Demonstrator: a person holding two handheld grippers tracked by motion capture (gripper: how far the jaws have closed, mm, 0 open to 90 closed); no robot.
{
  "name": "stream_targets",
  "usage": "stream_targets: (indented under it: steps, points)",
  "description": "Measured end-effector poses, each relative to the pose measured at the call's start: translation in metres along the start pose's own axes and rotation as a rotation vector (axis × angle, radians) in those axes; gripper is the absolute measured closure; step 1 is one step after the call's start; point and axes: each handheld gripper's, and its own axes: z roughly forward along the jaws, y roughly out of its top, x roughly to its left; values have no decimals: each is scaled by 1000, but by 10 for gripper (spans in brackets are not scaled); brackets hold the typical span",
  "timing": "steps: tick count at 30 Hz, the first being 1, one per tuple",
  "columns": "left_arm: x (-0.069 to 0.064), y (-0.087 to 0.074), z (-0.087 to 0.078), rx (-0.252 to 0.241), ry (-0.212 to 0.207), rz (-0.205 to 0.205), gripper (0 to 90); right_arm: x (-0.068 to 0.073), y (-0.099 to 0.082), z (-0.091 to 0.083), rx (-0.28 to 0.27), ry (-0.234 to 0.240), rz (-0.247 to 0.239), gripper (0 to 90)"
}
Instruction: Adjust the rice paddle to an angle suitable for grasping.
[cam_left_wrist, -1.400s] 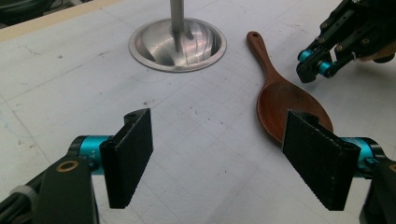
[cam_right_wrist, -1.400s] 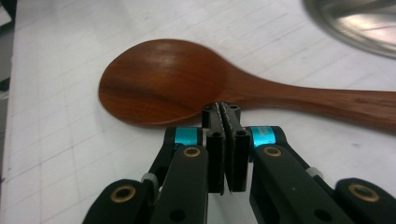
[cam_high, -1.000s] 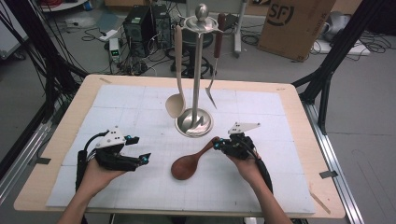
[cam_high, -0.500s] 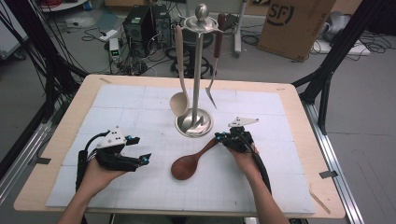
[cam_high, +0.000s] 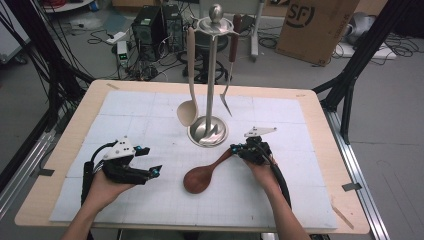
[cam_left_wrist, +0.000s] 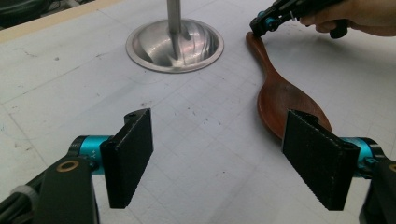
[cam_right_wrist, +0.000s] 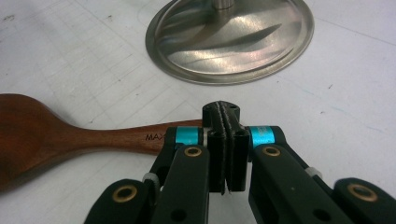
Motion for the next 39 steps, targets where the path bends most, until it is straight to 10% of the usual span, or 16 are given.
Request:
stream_targets:
  steps: [19, 39]
  points:
    - [1, 0, -1, -9, 0, -3, 256, 24, -8, -8, 26, 40, -12, 896]
    - [-3, 1, 4, 4, -8, 16, 257, 78, -5, 14, 39, 189, -76, 895]
